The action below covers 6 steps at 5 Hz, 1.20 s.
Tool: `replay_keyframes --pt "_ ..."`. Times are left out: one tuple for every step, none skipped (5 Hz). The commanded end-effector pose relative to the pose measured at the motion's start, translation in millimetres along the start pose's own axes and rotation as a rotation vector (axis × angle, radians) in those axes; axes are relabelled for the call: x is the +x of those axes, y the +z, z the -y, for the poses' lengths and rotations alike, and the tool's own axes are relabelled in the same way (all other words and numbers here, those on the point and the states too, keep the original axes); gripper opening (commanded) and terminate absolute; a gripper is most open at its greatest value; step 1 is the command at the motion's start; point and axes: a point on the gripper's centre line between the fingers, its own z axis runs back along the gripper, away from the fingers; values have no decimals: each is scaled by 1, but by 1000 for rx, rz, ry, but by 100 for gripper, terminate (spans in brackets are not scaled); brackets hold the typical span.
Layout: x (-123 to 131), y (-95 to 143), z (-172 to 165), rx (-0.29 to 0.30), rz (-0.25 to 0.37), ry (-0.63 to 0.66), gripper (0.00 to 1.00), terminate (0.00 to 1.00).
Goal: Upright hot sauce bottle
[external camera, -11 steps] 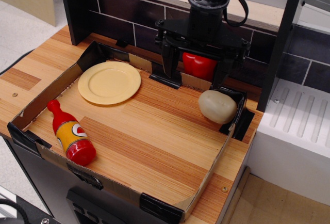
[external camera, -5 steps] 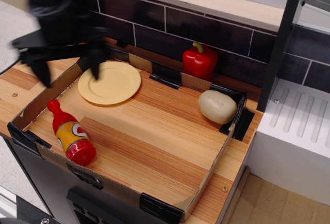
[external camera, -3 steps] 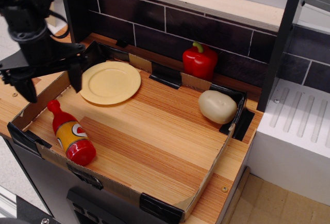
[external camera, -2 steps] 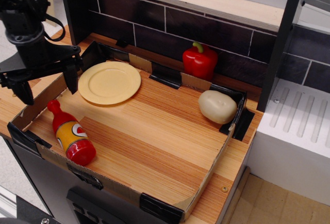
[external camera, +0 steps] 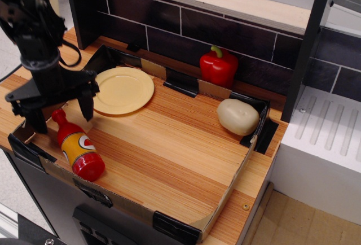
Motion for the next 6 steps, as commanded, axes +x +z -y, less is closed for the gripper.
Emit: replay_keyframes --pt "-6 -3 0 -15 -1 16 100 0" --pt "-7 4 -3 -26 -4 -17 0 0" --pt "-8 13 -3 -8 4 -87 0 0" --pt "-9 24 4 29 56 -187 0 0" --pt "-16 37 17 27 85 -224 0 0" --pt "-22 51 31 3 180 -252 0 0"
